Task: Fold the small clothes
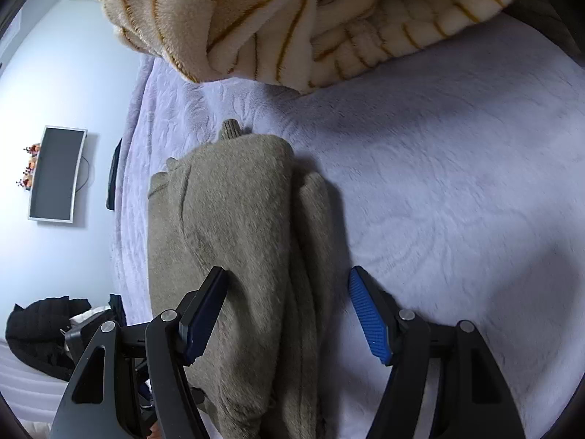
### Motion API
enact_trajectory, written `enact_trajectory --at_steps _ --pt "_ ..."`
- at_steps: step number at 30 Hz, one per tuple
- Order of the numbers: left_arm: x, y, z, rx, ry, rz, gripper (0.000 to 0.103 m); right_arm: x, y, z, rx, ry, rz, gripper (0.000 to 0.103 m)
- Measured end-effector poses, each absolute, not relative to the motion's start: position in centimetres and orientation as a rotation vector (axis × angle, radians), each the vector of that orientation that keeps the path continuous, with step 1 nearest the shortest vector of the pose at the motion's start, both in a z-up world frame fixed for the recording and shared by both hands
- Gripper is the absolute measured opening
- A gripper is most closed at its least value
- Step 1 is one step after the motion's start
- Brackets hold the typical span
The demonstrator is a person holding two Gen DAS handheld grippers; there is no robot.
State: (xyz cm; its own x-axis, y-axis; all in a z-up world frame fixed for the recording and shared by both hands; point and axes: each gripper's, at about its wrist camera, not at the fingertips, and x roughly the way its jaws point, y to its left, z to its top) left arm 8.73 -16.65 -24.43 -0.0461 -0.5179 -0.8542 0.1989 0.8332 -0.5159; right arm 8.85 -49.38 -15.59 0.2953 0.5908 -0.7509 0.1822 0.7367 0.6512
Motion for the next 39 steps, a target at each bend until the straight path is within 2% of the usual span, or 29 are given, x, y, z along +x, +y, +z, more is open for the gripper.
enact_trajectory --at_steps 3,8,15,17,22,25,27,39 --pt "8.8 -16.6 -24.2 -0.272 1.508 -0.591 0.097 9.7 -48.6 -14.9 0.763 1.254 0.405 0.074" --pt "8.9 -17.6 -25.1 -0.213 1.504 -0.591 0.097 11.2 -46.2 -14.8 0.614 1.303 0.463 0.075" --pt "9.2 -18.7 -25.7 -0.215 1.477 -0.586 0.097 10.9 -48.1 -17.3 0.778 1.281 0.427 0.074" --pt "8.9 -18.2 -25.3 -0.219 1.458 -0.582 0.091 10.8 -48.1 -17.1 0.781 1.286 0.42 0.07" --pt "8.1 -17.0 -24.0 -0.232 1.423 -0.565 0.062 10.3 -47.5 -16.0 0.773 1.278 0.408 0.042" --pt "7.6 -16.4 -23.2 -0.24 1.405 -0.58 0.052 10.1 -47.3 -14.9 0.798 1.264 0.437 0.038" --pt "7.2 -15.7 -22.5 -0.253 1.394 -0.599 0.049 9.9 -47.2 -14.2 0.816 1.254 0.446 0.038" --pt "4.4 -13.4 -17.2 -0.263 1.324 -0.68 0.049 7.7 -44.3 -9.2 0.847 1.218 0.522 0.038"
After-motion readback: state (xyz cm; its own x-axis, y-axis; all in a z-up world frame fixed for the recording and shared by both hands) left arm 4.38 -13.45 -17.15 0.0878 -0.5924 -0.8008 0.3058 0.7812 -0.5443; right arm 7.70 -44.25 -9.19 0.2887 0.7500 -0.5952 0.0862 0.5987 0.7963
